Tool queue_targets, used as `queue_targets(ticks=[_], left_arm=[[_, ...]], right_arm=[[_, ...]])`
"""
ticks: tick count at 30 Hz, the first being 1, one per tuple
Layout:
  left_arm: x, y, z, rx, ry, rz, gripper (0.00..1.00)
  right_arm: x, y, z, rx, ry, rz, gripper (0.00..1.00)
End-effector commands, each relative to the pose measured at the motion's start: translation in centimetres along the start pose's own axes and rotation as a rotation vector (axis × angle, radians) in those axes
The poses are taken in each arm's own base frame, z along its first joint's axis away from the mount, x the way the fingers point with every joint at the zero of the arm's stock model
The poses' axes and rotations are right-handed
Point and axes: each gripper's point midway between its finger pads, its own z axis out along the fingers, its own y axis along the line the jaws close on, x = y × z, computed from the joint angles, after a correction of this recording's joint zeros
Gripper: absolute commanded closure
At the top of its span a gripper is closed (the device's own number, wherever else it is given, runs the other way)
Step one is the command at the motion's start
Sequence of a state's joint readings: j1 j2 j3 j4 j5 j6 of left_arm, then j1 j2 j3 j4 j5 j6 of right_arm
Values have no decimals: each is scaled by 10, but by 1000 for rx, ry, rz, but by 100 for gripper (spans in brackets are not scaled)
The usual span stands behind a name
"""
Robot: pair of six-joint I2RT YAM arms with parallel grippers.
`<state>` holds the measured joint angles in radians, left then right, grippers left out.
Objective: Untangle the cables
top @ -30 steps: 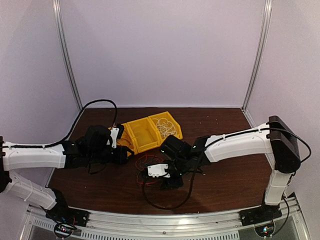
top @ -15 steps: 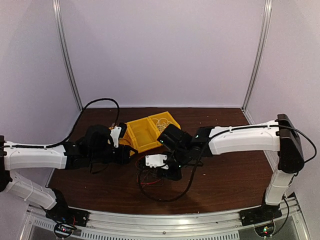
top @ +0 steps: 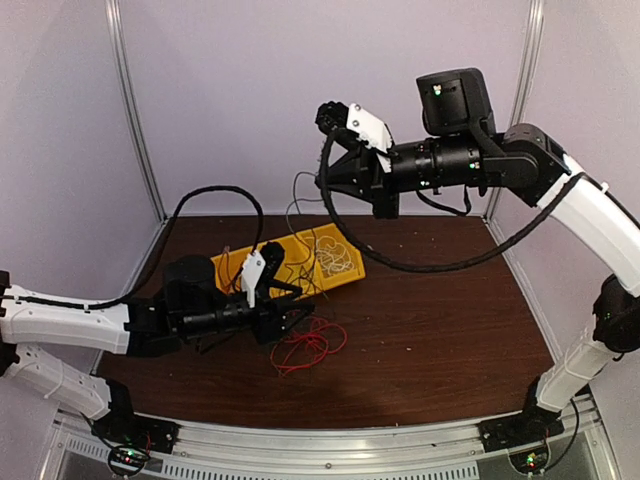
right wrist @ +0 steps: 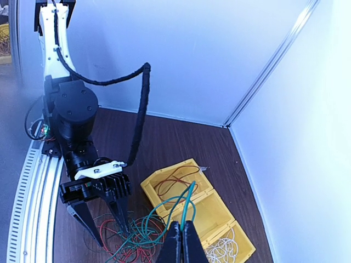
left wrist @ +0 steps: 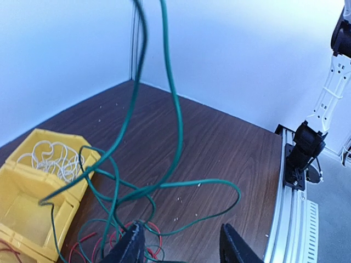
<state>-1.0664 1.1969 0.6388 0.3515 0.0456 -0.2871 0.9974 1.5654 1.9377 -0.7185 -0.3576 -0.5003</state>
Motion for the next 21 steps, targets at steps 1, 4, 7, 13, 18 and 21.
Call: queue_targets(ticks=[1,4,7,13,18,21], left_arm=[[-45,-4,15,-25,-151,114,52],[-48,9,32,-100,-192,125,53],[-28,22,62,-165,-133,157,59],[22,33,93,-183,-40,139,74],[65,36,84,-177,40,62,83],[94,42,71,-195,94,11,89]], right_arm=[[-8,-3,-8,8,3,14,100],[-17,-6,-11,9,-19,11,100],[-24,-10,-16,25,-37,3,100],[-48,-50,-54,154,-109,-28,100],[-71,-96,-102,284,-193,-28,100],[-86,-113,-127,355,-238,-35,100]])
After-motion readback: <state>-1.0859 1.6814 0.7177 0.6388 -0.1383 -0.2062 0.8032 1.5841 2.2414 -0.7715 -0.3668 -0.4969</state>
